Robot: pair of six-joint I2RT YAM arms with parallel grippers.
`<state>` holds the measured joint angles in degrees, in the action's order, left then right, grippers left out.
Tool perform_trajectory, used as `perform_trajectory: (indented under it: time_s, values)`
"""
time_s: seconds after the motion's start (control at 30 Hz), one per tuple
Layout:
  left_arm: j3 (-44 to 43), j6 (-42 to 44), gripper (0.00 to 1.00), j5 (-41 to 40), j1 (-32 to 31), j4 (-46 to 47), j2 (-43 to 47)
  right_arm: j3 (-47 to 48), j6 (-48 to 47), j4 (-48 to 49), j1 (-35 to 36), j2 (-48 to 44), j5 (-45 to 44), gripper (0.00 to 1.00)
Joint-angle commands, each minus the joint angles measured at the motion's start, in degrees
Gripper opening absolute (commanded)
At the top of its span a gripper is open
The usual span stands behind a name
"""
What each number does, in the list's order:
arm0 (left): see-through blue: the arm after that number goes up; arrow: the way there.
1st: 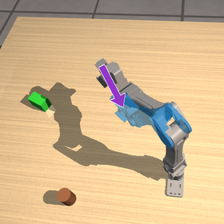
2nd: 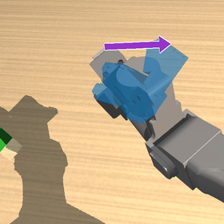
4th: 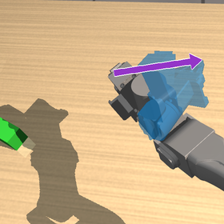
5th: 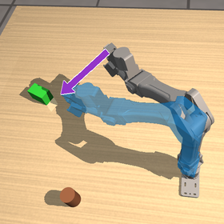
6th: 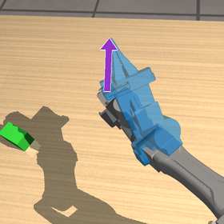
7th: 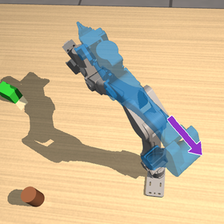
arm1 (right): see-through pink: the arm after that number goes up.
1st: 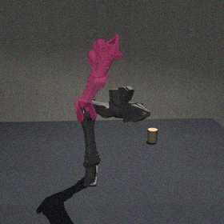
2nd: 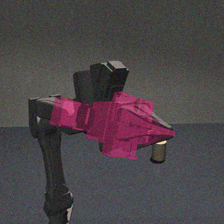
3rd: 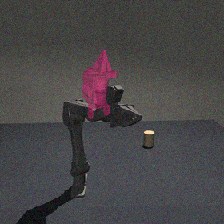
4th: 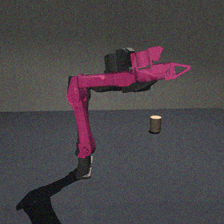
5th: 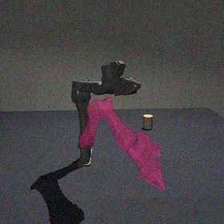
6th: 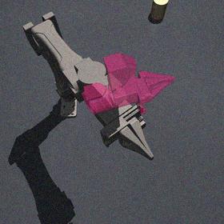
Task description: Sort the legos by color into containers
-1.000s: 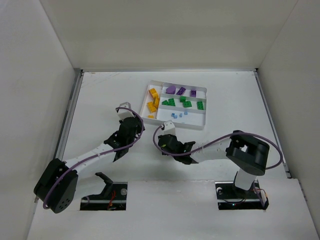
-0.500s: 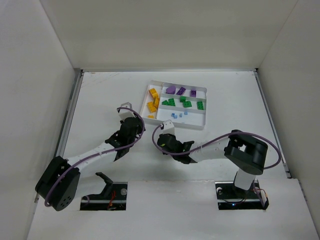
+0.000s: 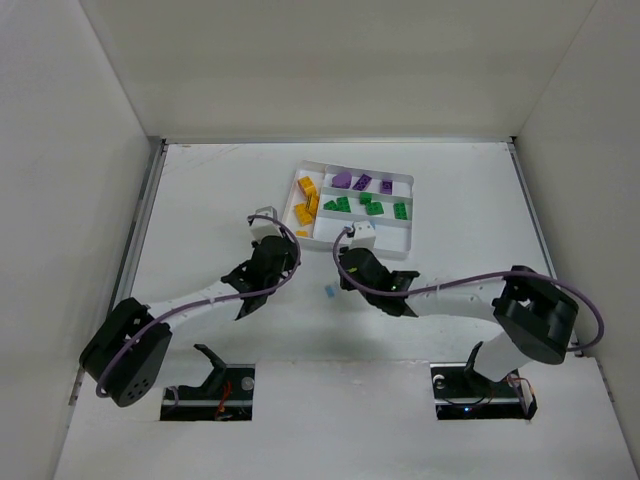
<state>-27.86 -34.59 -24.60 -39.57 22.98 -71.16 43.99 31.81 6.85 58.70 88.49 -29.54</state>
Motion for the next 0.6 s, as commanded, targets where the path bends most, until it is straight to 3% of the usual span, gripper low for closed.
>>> perform_trajectory:
  time_s: [0.0,0.1,0.2,0.5,0.57]
  values:
    - [-3.61,0.49,0.17,-0.18,-1.25,3.3,-0.39,-0.4,0.36,0.88,-1.61,-1.65,1.23,0.26]
    - [-4.05,0.57,0.17,-0.19,-1.34,3.3,-0.56,0.66,-1.22,1.06,0.22,0.45,2.2,0.42]
    - [-3.61,0.66,0.17,-0.1,-0.9,3.3,0.05,1.36,-1.4,0.79,3.21,4.13,2.29,0.47]
    - [-2.38,0.31,0.17,-0.27,-0.72,3.03,0.4,4.0,-2.02,0.18,7.18,10.39,1.5,0.49]
    - [-2.38,0.49,0.17,-0.1,-0.55,2.77,0.66,4.26,-1.76,-0.26,7.18,11.0,0.72,0.44]
